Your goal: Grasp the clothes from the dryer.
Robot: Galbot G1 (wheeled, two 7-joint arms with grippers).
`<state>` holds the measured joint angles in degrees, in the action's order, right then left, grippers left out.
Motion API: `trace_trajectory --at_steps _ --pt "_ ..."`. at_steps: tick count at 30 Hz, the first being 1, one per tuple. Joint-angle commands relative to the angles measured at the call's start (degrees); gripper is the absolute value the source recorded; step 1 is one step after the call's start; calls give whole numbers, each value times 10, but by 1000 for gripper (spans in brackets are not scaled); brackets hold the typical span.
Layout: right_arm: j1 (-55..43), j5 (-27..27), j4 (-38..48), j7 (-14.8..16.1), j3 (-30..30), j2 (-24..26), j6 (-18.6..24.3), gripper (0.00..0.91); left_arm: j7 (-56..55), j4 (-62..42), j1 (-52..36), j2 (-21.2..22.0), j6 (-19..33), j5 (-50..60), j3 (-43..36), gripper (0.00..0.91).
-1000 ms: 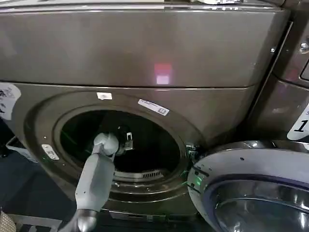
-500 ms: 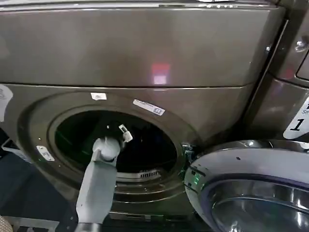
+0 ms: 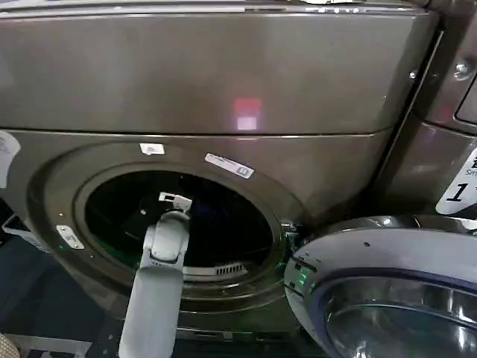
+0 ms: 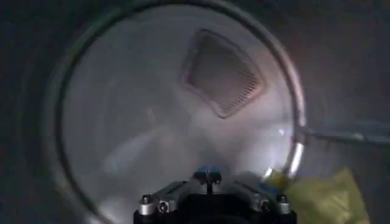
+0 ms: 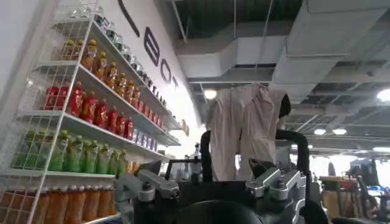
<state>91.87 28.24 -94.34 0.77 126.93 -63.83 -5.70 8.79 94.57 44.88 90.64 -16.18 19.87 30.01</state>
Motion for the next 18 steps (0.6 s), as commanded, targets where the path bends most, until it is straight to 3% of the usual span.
trace_trajectory --at_steps 1,12,18 --pt "1 0 -1 0 -2 0 5 907 -117 34 15 2 -29 -132 -2 0" --pt "-4 6 -12 6 6 -1 -10 907 -120 32 2 3 -38 -144 -2 0" --pt "-9 6 -14 -10 9 4 -21 907 -115 32 3 3 -41 -143 -4 0"
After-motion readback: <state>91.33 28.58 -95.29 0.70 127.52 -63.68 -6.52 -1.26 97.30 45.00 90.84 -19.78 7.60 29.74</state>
